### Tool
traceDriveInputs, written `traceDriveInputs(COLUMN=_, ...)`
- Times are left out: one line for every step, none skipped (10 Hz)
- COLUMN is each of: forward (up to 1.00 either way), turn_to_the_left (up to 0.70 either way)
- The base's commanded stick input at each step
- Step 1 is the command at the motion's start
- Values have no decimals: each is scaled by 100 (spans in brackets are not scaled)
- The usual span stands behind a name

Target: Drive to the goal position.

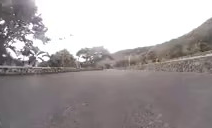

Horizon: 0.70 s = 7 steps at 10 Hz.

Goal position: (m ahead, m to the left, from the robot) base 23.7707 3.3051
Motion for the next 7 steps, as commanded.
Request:
traceDriveInputs(forward=70, turn_to_the_left=0)
traceDriveInputs(forward=70, turn_to_the_left=0)
traceDriveInputs(forward=70, turn_to_the_left=0)
traceDriveInputs(forward=70, turn_to_the_left=0)
traceDriveInputs(forward=70, turn_to_the_left=0)
traceDriveInputs(forward=70, turn_to_the_left=0)
traceDriveInputs(forward=70, turn_to_the_left=0)
